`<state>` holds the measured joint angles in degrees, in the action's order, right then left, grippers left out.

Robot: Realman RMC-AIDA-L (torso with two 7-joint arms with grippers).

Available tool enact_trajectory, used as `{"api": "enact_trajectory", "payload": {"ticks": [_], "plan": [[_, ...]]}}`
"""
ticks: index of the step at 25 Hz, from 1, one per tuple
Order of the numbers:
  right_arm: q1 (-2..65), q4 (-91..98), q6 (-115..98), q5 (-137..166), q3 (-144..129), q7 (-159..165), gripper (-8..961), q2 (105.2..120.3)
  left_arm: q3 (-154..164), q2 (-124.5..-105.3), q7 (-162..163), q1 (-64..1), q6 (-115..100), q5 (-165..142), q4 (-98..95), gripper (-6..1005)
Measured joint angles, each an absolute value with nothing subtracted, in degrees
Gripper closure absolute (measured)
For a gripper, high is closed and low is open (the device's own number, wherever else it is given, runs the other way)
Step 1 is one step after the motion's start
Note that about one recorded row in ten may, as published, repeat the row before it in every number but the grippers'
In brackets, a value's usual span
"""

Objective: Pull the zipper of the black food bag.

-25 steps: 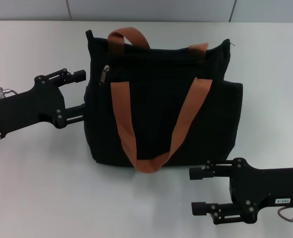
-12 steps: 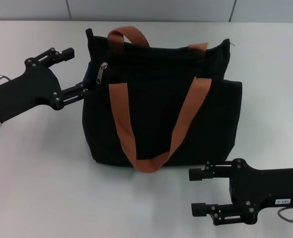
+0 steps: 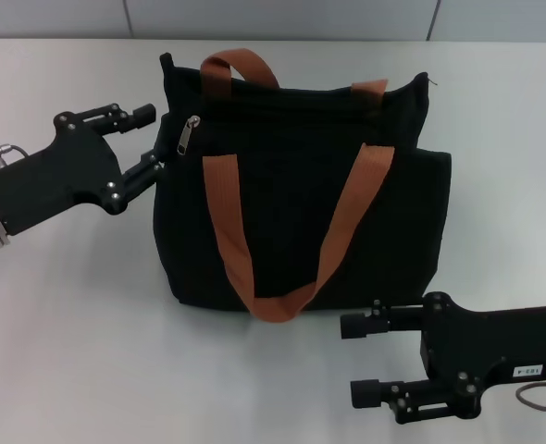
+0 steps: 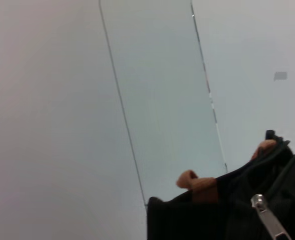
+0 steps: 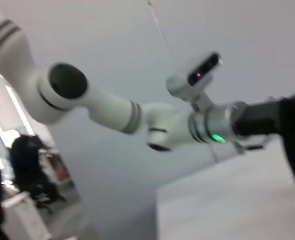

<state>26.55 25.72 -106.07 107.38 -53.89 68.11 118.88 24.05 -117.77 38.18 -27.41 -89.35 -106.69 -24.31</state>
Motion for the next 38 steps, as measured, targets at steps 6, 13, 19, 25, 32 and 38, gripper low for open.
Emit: {"api": "enact_trajectory", "payload": {"ticks": [6, 13, 19, 25, 32, 38], "plan": [[29.43, 25.72, -110.96, 107.11, -53.24, 71.89, 241, 118.97, 23.98, -118.22, 35.21, -26.98, -91.06, -106.58, -23.95, 664], [30.19, 25.69, -111.45, 107.06, -50.27, 74.21, 240, 119.02, 23.60, -118.21, 35.23, -26.91, -92.74, -106.47, -24.21, 900], [32.28, 25.71, -114.99, 103.63, -45.28, 81.88, 241, 119.06, 23.55, -118.38, 33.46, -26.65, -94.33, -105.35, -23.93, 977], [34.75, 26.37, -114.82, 97.78, -45.09, 91.53, 255, 118.75, 23.55, -118.51, 31.81, -26.47, -96.51, -104.80, -23.83, 975], [40.83, 29.93, -105.74, 97.15, -46.30, 106.00, 286, 118.49, 23.55, -118.57, 29.37, -25.85, -97.49, -103.61, -23.13, 972], [44.77, 32.71, -100.34, 97.94, -50.79, 113.75, 312, 118.19, 23.56, -118.57, 29.35, -25.76, -98.20, -103.54, -23.12, 970]]}}
